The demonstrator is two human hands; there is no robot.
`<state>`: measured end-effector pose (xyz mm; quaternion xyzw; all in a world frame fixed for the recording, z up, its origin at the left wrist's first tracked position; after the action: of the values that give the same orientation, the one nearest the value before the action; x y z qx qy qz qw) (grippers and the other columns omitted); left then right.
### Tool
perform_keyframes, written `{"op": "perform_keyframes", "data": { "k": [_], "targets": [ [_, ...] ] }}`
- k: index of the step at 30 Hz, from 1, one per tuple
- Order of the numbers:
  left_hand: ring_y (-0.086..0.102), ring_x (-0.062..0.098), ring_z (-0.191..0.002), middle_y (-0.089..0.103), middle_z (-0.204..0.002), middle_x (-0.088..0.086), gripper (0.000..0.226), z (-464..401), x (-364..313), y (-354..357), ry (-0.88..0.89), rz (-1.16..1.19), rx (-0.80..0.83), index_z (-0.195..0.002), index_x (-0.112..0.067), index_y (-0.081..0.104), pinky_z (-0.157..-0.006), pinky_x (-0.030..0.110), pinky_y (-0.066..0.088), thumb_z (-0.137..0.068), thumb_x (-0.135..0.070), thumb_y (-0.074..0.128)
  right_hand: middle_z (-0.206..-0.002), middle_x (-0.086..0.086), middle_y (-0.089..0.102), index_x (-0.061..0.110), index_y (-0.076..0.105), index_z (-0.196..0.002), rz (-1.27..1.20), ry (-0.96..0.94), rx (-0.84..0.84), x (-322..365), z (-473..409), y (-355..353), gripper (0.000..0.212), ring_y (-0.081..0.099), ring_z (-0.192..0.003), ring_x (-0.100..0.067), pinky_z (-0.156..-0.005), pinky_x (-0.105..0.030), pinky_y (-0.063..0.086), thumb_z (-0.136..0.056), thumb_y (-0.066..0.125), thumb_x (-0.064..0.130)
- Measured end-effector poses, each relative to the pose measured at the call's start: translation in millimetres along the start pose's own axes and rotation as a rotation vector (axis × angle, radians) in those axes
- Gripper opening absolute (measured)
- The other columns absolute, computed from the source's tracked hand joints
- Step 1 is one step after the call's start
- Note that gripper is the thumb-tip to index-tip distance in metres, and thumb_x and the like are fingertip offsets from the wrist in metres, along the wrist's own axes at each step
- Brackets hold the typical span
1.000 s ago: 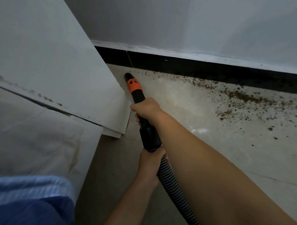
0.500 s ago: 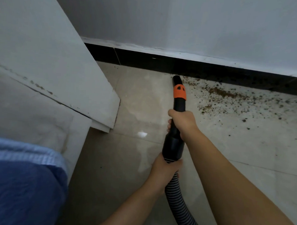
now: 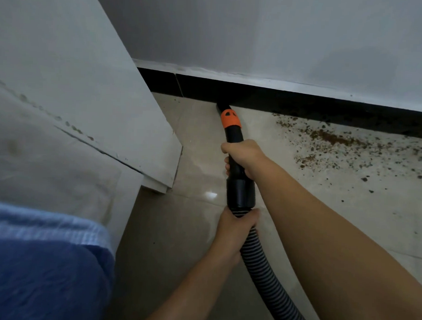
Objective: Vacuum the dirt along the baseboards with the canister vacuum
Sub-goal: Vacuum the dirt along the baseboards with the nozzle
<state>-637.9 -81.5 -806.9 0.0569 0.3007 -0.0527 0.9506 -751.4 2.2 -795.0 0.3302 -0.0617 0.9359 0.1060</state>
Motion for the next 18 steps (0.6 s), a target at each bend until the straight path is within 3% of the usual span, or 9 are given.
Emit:
{"op": "perform_keyframes", "data": {
  "k": [3, 6, 11, 16, 18],
  "targets": [
    [0.057, 0.015, -0.056, 0.059, -0.071, 0.01, 0.016, -10, -6, -9, 0.011, 0.024, -0.042, -0.098, -0.001, 0.057, -0.051, 0.023, 0.049, -0.085, -0.008, 0.063, -0.065, -0.009, 0.053, 0.002, 0.049, -0.098, 0.033, -0.004, 0.073, 9, -8, 18, 0.017, 0.05, -0.05, -0.019, -0.049, -0.028, 0.048, -0.085, 0.06, 0.007],
    [0.064, 0.025, -0.079, 0.067, -0.097, 0.021, 0.029, -20, -15, -16, 0.023, 0.081, -0.06, -0.112, -0.006, 0.06, -0.07, 0.033, 0.054, -0.085, -0.012, 0.067, -0.067, -0.009, 0.053, 0.002, 0.048, -0.105, 0.084, -0.014, 0.147, 21, -19, 35, 0.022, 0.05, -0.051, -0.018, -0.048, -0.028, 0.047, -0.086, 0.059, 0.007],
    [0.067, 0.027, -0.098, 0.069, -0.109, 0.016, 0.034, -39, -31, -18, 0.031, 0.07, -0.024, -0.116, -0.013, 0.058, -0.088, 0.041, 0.055, -0.085, -0.021, 0.067, -0.066, -0.007, 0.053, 0.003, 0.049, -0.106, 0.175, -0.016, 0.242, 41, -37, 47, 0.022, 0.051, -0.049, -0.017, -0.048, -0.027, 0.047, -0.087, 0.058, 0.008],
    [0.066, 0.024, -0.101, 0.067, -0.112, 0.013, 0.037, -40, -39, -11, 0.029, 0.11, 0.02, -0.12, -0.014, 0.055, -0.092, 0.042, 0.053, -0.087, -0.027, 0.066, -0.066, -0.007, 0.052, 0.004, 0.046, -0.107, 0.298, 0.008, 0.34, 52, -42, 54, 0.021, 0.05, -0.05, -0.015, -0.046, -0.026, 0.047, -0.088, 0.055, 0.007],
    [0.066, 0.021, -0.092, 0.068, -0.103, 0.009, 0.035, -39, -39, -11, 0.035, 0.147, 0.029, -0.118, -0.014, 0.055, -0.081, 0.036, 0.055, -0.087, -0.025, 0.065, -0.062, -0.006, 0.051, 0.004, 0.047, -0.1, 0.345, 0.026, 0.401, 53, -38, 60, 0.014, 0.05, -0.045, -0.013, -0.042, -0.022, 0.047, -0.089, 0.055, 0.006]
  ]
}}
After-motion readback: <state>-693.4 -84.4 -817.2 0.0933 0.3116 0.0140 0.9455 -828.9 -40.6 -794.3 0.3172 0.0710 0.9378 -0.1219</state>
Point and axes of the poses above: each hand's wrist, its own z-axis away from the middle knuckle, its own y-axis out of the palm, x = y × z, the point moved 4 cm from there along -z, towards the middle knuckle
